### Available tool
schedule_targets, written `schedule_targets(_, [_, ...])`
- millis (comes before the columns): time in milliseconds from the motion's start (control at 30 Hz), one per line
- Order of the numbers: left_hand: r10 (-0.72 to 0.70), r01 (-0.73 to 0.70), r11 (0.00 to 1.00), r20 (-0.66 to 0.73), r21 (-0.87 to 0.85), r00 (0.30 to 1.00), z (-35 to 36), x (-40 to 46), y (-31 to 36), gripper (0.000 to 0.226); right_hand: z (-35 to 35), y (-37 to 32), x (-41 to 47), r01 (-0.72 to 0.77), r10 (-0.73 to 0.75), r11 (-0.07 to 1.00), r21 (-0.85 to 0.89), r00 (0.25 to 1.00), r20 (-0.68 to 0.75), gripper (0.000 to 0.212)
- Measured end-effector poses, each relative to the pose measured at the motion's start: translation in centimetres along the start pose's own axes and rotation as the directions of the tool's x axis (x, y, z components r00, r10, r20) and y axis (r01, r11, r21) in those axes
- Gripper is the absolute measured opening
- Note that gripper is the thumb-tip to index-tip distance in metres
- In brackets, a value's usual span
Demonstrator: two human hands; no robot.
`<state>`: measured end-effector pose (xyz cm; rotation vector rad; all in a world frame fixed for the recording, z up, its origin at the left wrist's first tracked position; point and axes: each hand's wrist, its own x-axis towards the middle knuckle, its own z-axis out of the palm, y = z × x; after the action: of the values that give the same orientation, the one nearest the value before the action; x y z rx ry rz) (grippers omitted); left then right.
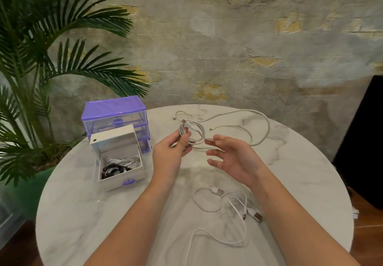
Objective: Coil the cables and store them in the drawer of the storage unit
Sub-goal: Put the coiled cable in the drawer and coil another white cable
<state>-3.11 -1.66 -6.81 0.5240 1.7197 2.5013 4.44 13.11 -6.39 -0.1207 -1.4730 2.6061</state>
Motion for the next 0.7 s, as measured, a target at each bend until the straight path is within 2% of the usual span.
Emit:
schedule_targets(133, [-0.032,0.032,0.999,0.060,0.006,0.998,0.2,0.0,-0.1,0.027,0.0,0.3,0.3,0.067,-0.068,0.994,-0.092,0.998,0.000,0.026])
schedule_targets(267, [-0.043,0.040,0.999,0.108,0.030,0.993,0.5,-0.3,-0.3,0.026,0.1,0.3,0.4,0.092,-0.098,0.990,-0.105,0.994,-0.057,0.030])
schedule_targets(333, [-0.037,0.030,0.998,0.121,0.057,0.992,0.7,-0.5,-0.5,0.025,0.4,0.3,0.3,0.065,-0.067,0.996,-0.061,0.997,-0.032,0.028])
schedule_targets(467, [-0.007,-0.006,0.994,0.117,0.109,0.993,1.1,-0.7,-0.8,0.021,1.3,0.0,-0.4,0.022,-0.031,0.989,0.147,0.998,0.058,0.024])
schedule_targets(500, [-0.002,-0.012,0.993,0.116,0.120,0.993,1.1,-0.7,-0.9,0.021,1.5,-0.1,-0.5,0.028,-0.036,0.990,0.137,0.998,0.058,0.019])
schedule_targets(567, [0.007,-0.026,0.989,0.123,0.148,0.992,1.2,-0.8,-1.0,0.021,1.6,0.0,-0.5,0.044,-0.044,0.999,0.011,0.998,0.039,0.008])
schedule_targets(633, [0.014,-0.034,0.986,0.122,0.161,0.992,1.1,-0.8,-1.1,0.021,1.6,0.3,-0.3,0.037,-0.039,0.991,-0.129,0.999,-0.012,0.011])
schedule_targets(700, [0.001,-0.017,0.989,0.106,0.146,0.994,0.9,-0.7,-1.0,0.020,1.4,0.5,-0.1,0.028,-0.037,0.989,-0.143,0.998,-0.060,0.024])
